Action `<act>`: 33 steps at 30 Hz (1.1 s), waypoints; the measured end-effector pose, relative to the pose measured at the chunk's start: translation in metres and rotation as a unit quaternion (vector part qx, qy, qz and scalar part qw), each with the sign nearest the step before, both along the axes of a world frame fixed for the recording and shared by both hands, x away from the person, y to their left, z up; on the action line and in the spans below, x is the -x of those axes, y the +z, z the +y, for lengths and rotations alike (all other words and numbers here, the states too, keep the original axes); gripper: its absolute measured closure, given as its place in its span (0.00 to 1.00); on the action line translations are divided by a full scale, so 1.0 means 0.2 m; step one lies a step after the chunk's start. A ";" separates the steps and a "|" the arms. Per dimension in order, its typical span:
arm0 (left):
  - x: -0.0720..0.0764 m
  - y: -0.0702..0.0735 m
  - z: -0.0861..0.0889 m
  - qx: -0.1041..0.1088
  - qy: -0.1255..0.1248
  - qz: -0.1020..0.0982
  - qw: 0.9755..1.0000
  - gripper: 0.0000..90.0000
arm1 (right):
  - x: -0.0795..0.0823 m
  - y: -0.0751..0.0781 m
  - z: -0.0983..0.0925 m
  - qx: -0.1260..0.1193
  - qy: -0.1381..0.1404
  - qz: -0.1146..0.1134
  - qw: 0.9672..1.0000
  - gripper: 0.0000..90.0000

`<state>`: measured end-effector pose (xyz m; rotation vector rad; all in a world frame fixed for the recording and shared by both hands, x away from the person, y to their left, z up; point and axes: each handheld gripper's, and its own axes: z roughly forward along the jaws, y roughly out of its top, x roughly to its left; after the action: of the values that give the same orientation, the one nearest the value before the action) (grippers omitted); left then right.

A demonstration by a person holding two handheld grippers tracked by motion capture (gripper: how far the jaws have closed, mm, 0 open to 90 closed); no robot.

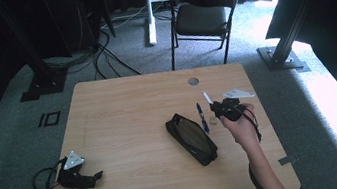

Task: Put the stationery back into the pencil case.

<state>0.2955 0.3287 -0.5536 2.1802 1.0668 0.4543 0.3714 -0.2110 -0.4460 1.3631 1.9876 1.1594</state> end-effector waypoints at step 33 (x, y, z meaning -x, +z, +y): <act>0.00 0.00 0.00 0.000 0.000 0.000 1.000 0.02 | 0.12 -0.09 0.36 0.034 0.135 0.046 0.989 0.87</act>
<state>0.2955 0.3288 -0.5536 2.1801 1.0668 0.4544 0.3472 -0.1392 -0.4642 1.1589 2.3123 1.1483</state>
